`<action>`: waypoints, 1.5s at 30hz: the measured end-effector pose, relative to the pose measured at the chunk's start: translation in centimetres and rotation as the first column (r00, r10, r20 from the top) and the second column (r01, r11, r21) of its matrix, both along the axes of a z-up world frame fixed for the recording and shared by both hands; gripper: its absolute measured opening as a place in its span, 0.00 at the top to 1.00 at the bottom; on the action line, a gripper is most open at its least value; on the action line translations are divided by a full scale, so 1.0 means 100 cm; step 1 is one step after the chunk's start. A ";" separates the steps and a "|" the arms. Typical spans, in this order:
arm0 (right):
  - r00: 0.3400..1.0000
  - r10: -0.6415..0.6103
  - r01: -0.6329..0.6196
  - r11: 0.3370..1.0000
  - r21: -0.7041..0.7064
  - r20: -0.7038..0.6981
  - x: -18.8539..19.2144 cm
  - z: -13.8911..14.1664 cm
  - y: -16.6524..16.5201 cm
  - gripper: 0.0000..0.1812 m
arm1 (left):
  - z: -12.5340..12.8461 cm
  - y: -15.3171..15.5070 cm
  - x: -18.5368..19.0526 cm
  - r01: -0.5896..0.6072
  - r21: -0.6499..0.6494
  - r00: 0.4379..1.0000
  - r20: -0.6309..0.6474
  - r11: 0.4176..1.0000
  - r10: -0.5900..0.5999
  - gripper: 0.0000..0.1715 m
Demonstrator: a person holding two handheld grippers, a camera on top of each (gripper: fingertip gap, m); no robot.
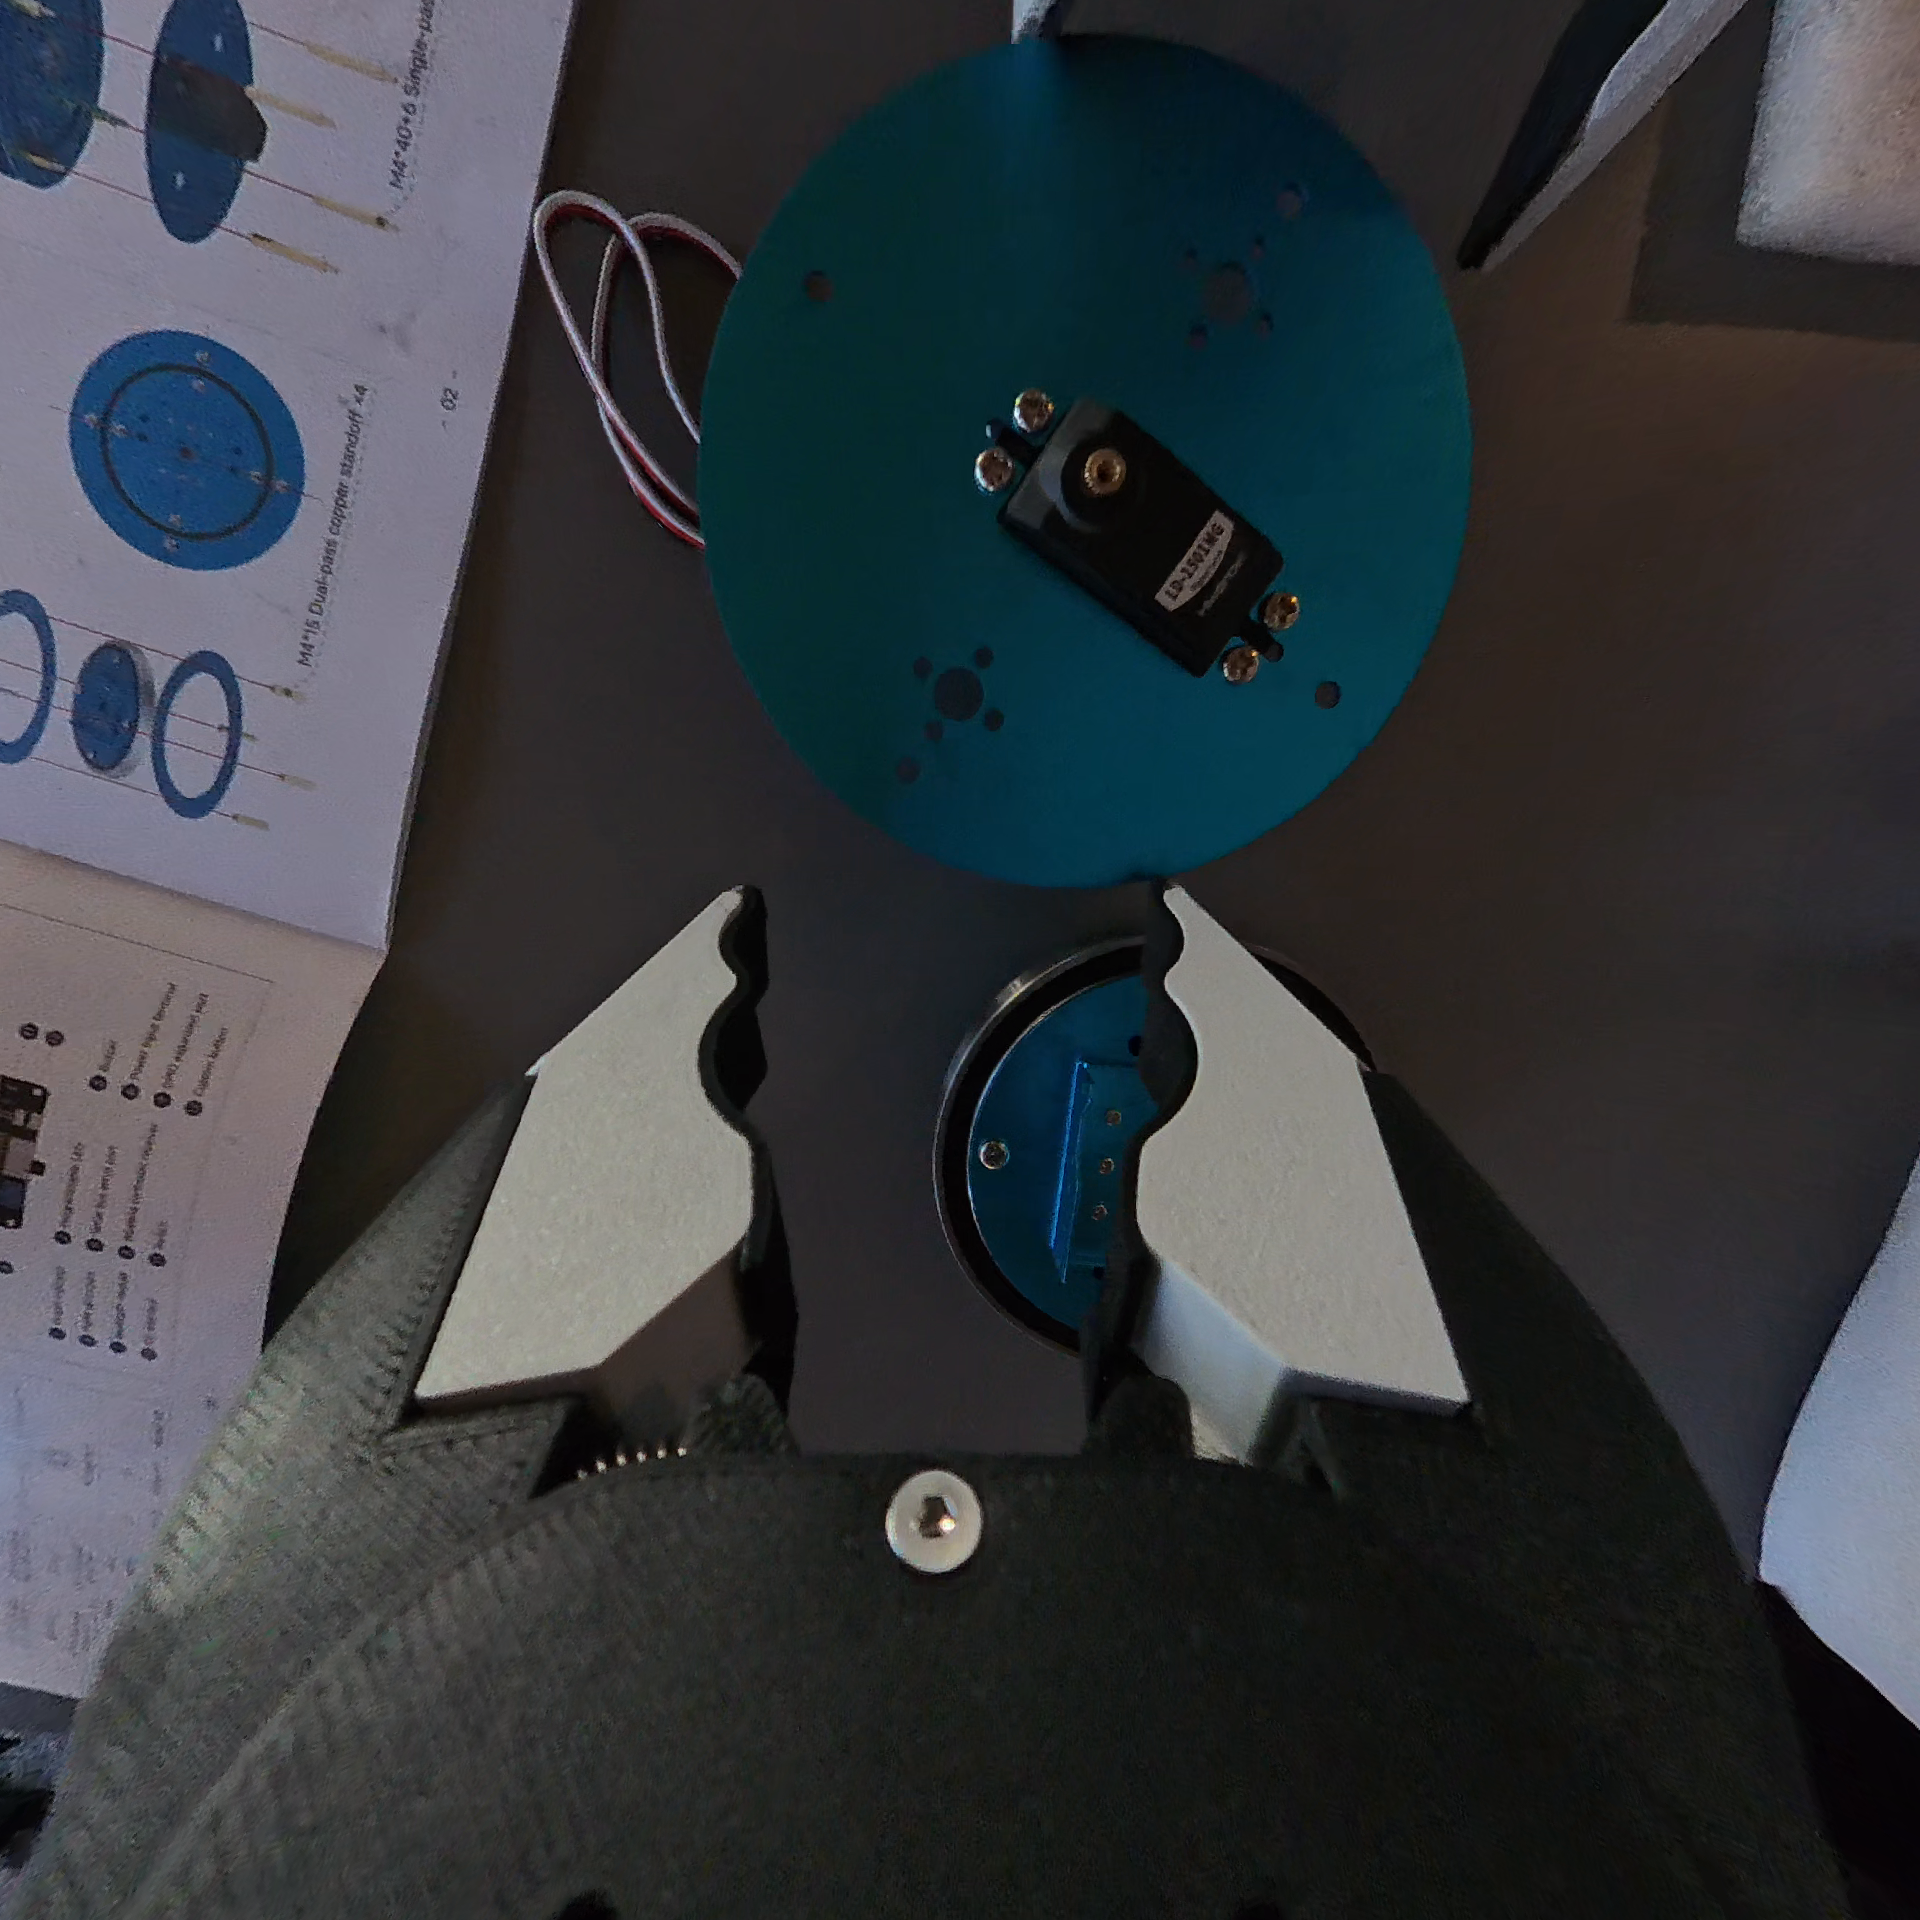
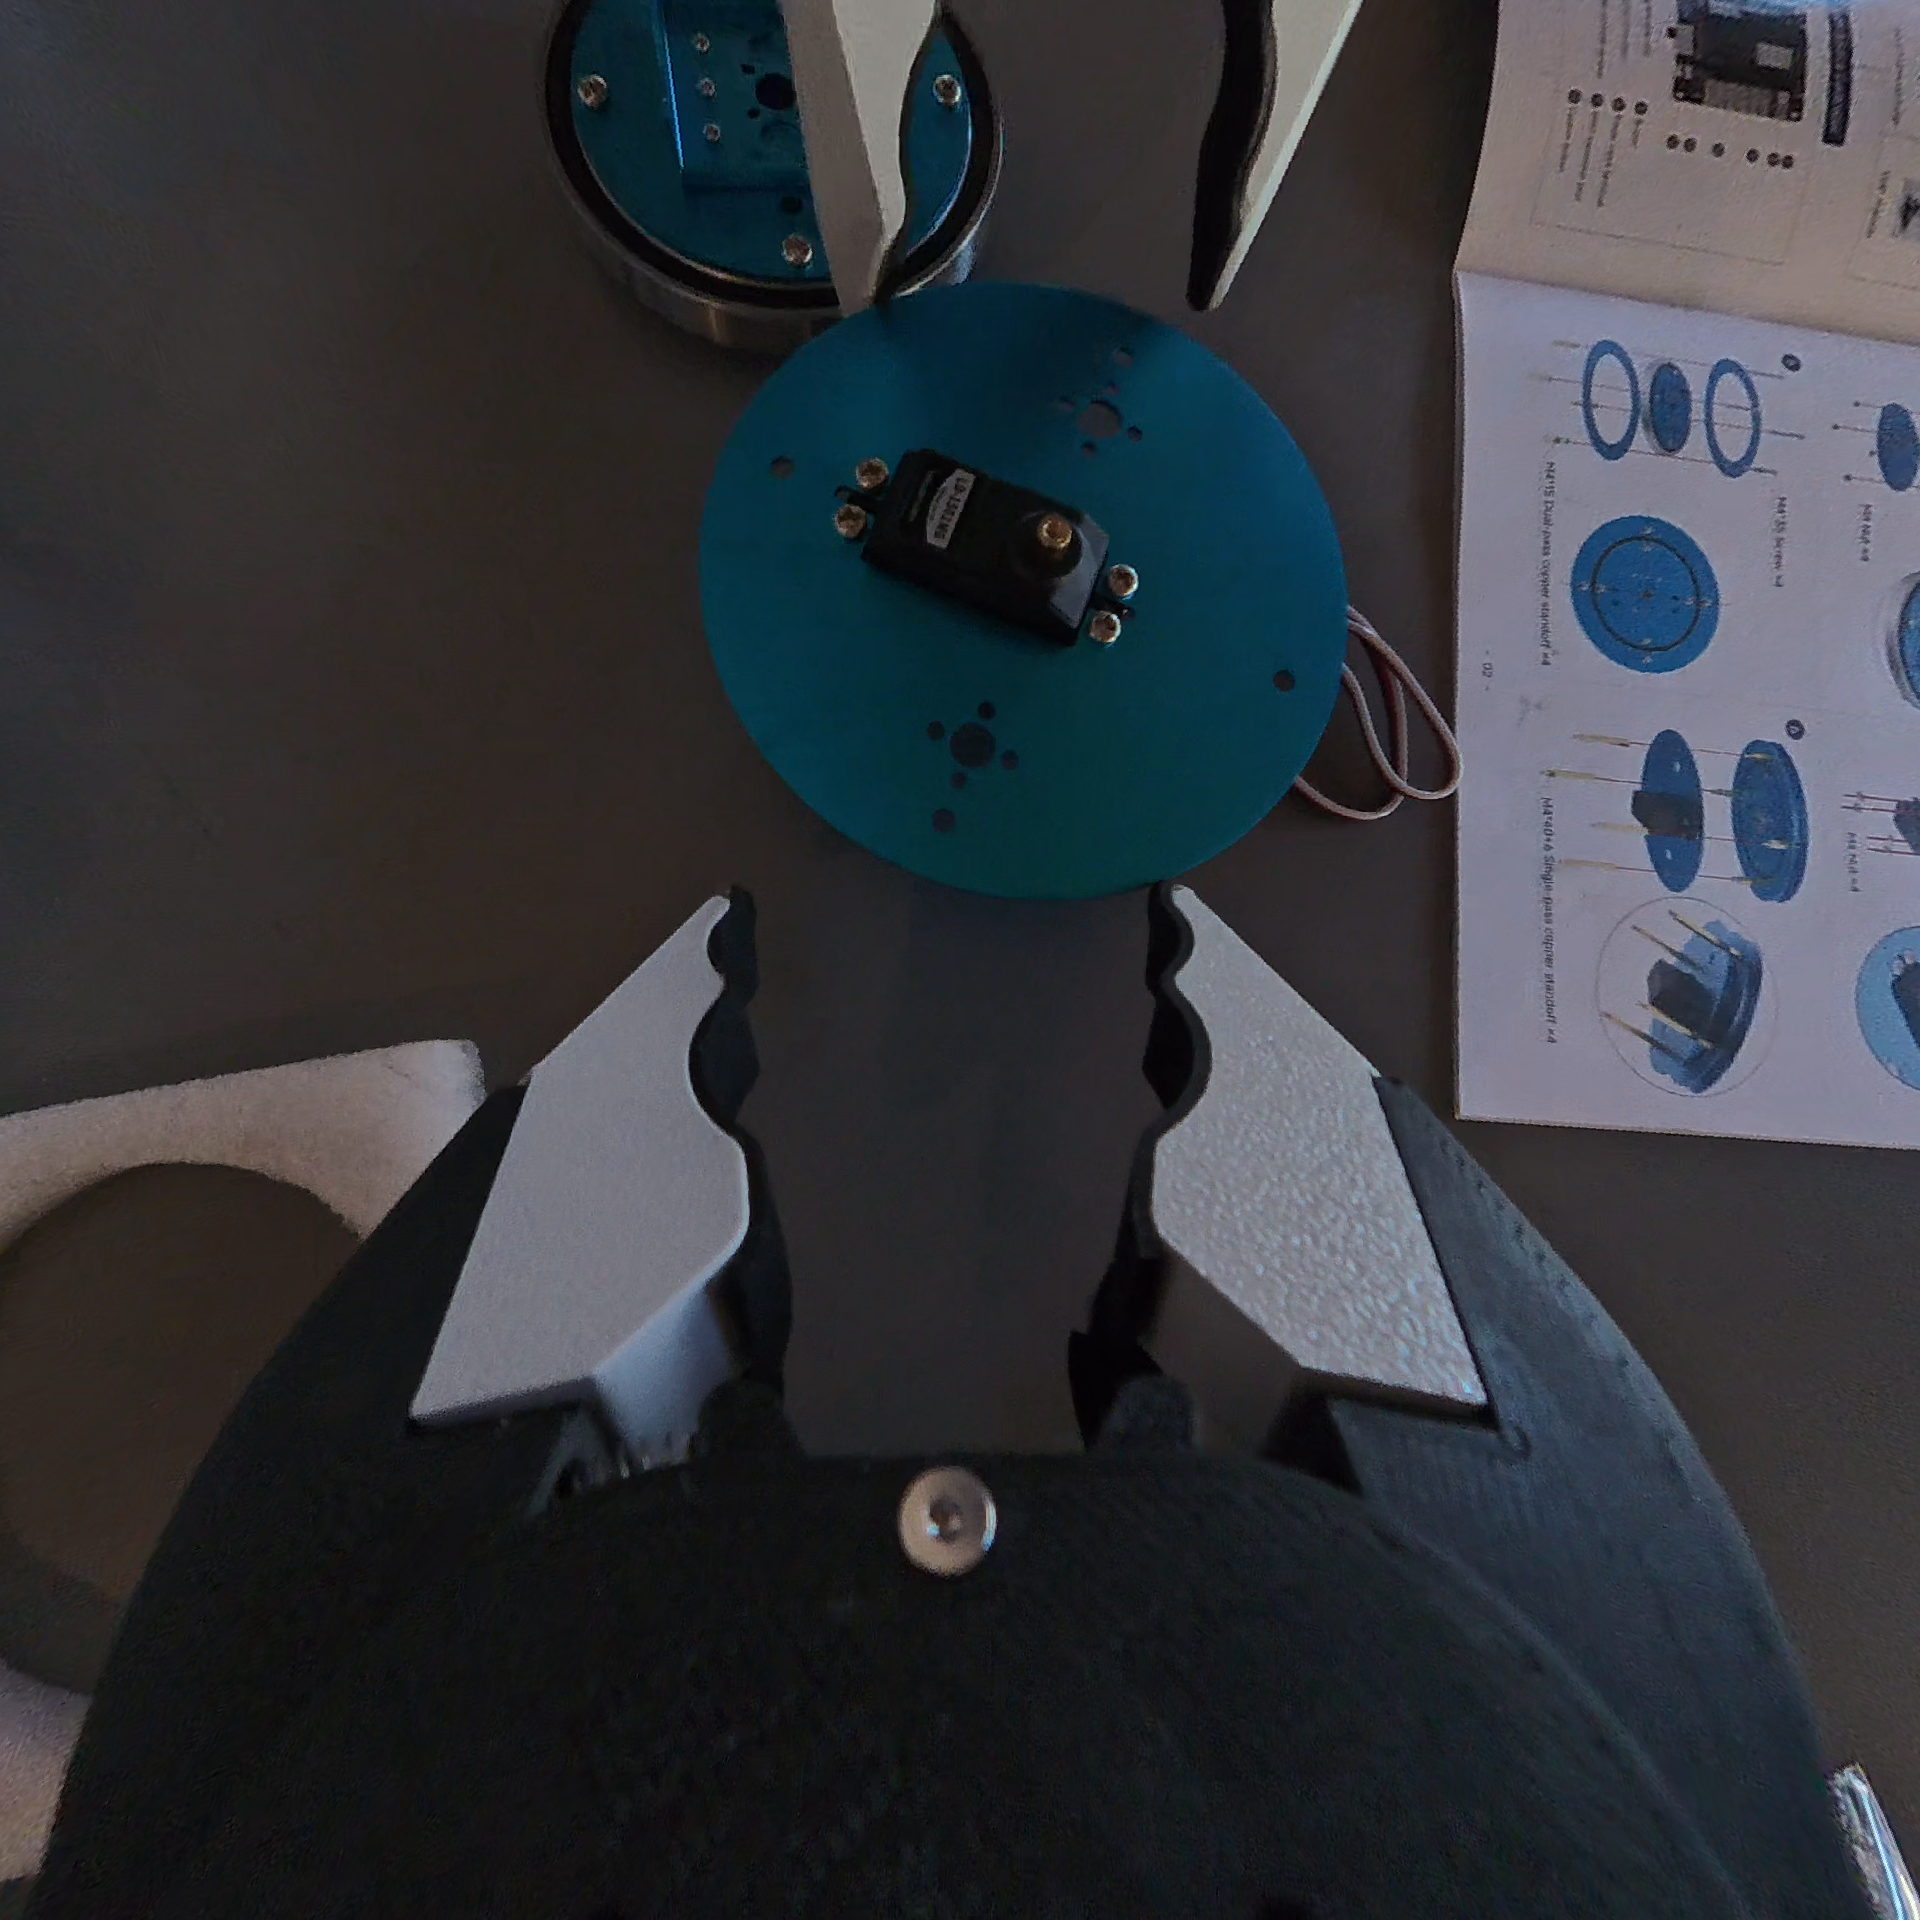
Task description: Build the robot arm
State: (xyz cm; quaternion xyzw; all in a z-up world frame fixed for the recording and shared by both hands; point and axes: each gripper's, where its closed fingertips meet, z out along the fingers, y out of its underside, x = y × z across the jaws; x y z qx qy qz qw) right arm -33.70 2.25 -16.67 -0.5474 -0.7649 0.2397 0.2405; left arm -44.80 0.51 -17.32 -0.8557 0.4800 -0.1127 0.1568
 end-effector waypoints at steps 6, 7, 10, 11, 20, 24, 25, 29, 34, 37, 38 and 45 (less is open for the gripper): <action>1.000 0.014 -0.014 1.000 -0.024 0.005 0.004 0.000 -0.004 0.59 | 0.000 0.008 -0.007 -0.042 0.018 0.999 0.028 0.999 0.042 0.59; 1.000 0.018 -0.018 0.999 -0.032 0.002 0.005 0.000 -0.005 0.59 | 0.001 0.011 -0.009 -0.055 0.024 0.998 0.033 0.998 0.055 0.60; 1.000 0.024 -0.024 0.999 -0.049 -0.013 0.005 0.000 -0.004 0.60 | 0.001 0.011 -0.008 -0.079 0.016 0.995 0.070 0.997 0.078 0.63; 0.999 0.027 -0.028 0.998 -0.056 -0.019 0.006 0.000 -0.004 0.59 | 0.000 0.011 -0.008 -0.090 0.010 0.993 0.081 0.996 0.089 0.62; 0.960 -0.010 0.014 1.000 0.012 -0.280 0.012 0.052 0.024 0.60 | 0.069 0.032 -0.014 -0.273 0.138 0.935 0.271 0.952 0.228 0.65; 0.817 -0.184 0.272 0.959 0.085 -0.546 0.026 0.114 0.079 0.60 | 0.165 0.074 -0.024 -0.443 0.350 0.842 0.480 0.825 0.249 0.64; 0.768 -0.226 0.353 0.930 0.103 -0.599 0.034 0.126 0.095 0.60 | 0.190 0.085 -0.030 -0.488 0.407 0.818 0.522 0.772 0.242 0.62; 0.629 -0.333 0.552 0.828 0.102 -0.702 0.063 0.146 0.138 0.56 | 0.268 0.111 -0.040 -0.620 0.489 0.698 0.701 0.613 0.148 0.53; 0.552 -0.417 0.642 0.765 0.049 -0.722 0.077 0.141 0.164 0.56 | 0.305 0.120 -0.059 -0.720 0.497 0.584 0.811 0.484 0.036 0.47; 0.547 -0.468 0.650 0.760 0.001 -0.694 0.077 0.129 0.171 0.52 | 0.306 0.118 -0.065 -0.706 0.500 0.582 0.813 0.502 0.007 0.38; 0.548 -0.483 0.653 0.758 -0.012 -0.683 0.077 0.125 0.173 0.49 | 0.306 0.118 -0.064 -0.699 0.497 0.583 0.813 0.514 0.007 0.37; 0.579 -0.470 0.653 0.756 0.034 -0.666 0.075 0.120 0.173 0.43 | 0.327 0.107 -0.038 -0.683 0.478 0.527 0.846 0.552 -0.082 0.54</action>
